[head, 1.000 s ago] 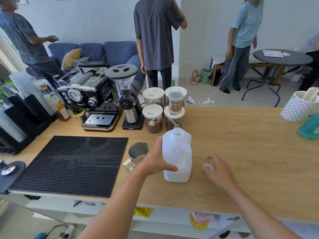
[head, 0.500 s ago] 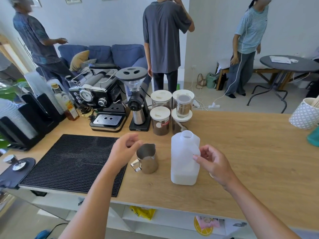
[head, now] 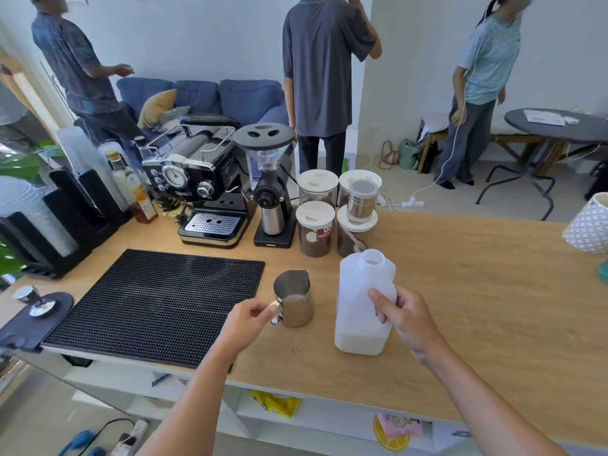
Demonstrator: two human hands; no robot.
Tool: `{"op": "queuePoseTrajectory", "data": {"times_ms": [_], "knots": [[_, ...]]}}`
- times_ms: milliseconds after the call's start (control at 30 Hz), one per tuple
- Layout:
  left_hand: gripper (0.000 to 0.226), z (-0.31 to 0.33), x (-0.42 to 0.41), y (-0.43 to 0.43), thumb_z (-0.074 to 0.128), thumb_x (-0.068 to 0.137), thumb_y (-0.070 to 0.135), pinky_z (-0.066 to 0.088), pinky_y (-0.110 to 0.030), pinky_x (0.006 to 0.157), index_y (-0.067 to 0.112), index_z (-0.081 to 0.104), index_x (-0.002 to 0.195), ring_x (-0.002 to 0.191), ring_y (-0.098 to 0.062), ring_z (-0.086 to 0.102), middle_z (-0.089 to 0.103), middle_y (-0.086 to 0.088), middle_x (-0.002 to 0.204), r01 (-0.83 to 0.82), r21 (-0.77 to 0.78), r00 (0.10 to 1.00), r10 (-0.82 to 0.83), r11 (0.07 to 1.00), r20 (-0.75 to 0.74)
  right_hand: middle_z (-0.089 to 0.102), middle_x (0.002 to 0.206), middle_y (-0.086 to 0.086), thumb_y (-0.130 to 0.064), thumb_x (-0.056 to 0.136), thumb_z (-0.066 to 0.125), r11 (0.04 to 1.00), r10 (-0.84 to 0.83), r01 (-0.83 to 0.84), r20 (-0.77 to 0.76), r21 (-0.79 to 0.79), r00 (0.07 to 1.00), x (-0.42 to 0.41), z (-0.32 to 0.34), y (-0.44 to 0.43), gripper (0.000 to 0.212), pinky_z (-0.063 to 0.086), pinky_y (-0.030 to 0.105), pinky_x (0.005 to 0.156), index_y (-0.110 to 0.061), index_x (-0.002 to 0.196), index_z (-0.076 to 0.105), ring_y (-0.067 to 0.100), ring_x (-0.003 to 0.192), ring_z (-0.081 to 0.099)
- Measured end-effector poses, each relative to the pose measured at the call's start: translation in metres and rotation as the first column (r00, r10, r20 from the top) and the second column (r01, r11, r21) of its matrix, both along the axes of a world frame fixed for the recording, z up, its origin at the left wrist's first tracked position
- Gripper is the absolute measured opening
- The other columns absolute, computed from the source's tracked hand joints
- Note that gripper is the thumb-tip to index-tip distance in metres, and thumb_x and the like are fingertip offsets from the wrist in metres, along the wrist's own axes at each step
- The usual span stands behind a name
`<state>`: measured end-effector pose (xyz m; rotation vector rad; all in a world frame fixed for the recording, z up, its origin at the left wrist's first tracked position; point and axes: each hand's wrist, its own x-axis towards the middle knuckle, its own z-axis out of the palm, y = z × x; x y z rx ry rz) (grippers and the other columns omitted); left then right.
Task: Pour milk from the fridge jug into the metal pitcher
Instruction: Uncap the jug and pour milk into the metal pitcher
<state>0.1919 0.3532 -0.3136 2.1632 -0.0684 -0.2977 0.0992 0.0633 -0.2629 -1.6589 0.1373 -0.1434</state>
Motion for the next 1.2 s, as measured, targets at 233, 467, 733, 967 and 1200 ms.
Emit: {"op": "queuePoseTrajectory", "data": {"times_ms": [233, 467, 733, 967, 1200], "knots": [[0.029, -0.012, -0.002, -0.018, 0.055, 0.099, 0.020, 0.046, -0.039, 0.071, 0.007, 0.068, 0.076, 0.073, -0.018, 0.055, 0.066, -0.013, 0.075, -0.049, -0.149, 0.999, 0.046, 0.988, -0.028, 0.044, 0.058, 0.009, -0.061, 0.076, 0.062, 0.999, -0.032, 0.031, -0.007, -0.011, 0.999, 0.001, 0.002, 0.003, 0.062, 0.032, 0.029, 0.063, -0.004, 0.060, 0.046, 0.020, 0.063, 0.040], [0.033, -0.008, -0.017, -0.032, 0.050, 0.103, 0.013, 0.041, -0.021, 0.064, 0.011, 0.057, 0.071, 0.070, -0.015, 0.048, 0.052, -0.007, 0.073, -0.166, -0.316, 0.986, 0.163, 0.934, -0.035, 0.037, 0.057, 0.008, -0.050, 0.085, 0.064, 0.999, -0.011, 0.012, 0.024, -0.036, 1.000, 0.006, 0.009, 0.002, 0.063, 0.028, 0.027, 0.055, 0.003, 0.064, 0.037, 0.020, 0.057, 0.033], [0.029, 0.022, -0.024, -0.026, 0.056, 0.100, 0.016, 0.042, -0.033, 0.066, 0.010, 0.063, 0.073, 0.066, -0.012, 0.048, 0.055, 0.007, 0.064, -0.203, -0.423, 0.967, 0.250, 0.883, 0.057, 0.040, 0.052, -0.007, -0.059, 0.079, 0.066, 0.981, 0.018, -0.012, 0.033, -0.192, 0.999, 0.014, 0.038, -0.002, 0.052, 0.030, 0.030, 0.051, -0.016, 0.061, 0.042, 0.011, 0.048, 0.035], [0.027, 0.056, -0.024, -0.025, 0.060, 0.098, 0.017, 0.041, -0.037, 0.063, -0.001, 0.065, 0.078, 0.063, -0.012, 0.047, 0.056, -0.004, 0.063, -0.144, -0.429, 0.951, 0.244, 0.892, 0.189, 0.046, 0.058, -0.003, -0.055, 0.089, 0.062, 0.845, 0.116, -0.103, -0.008, -0.525, 0.993, 0.024, 0.077, -0.002, 0.059, 0.034, 0.030, 0.051, -0.002, 0.069, 0.045, 0.012, 0.051, 0.043], [0.028, 0.079, -0.029, -0.029, 0.061, 0.098, 0.019, 0.041, -0.037, 0.061, 0.003, 0.065, 0.075, 0.062, -0.012, 0.047, 0.058, -0.016, 0.067, -0.121, -0.360, 0.915, 0.245, 0.925, 0.321, 0.042, 0.057, -0.007, -0.056, 0.088, 0.060, 0.684, 0.147, -0.160, -0.081, -0.712, 0.986, 0.032, 0.108, 0.001, 0.051, 0.030, 0.024, 0.049, -0.014, 0.065, 0.043, 0.009, 0.049, 0.037]]}}
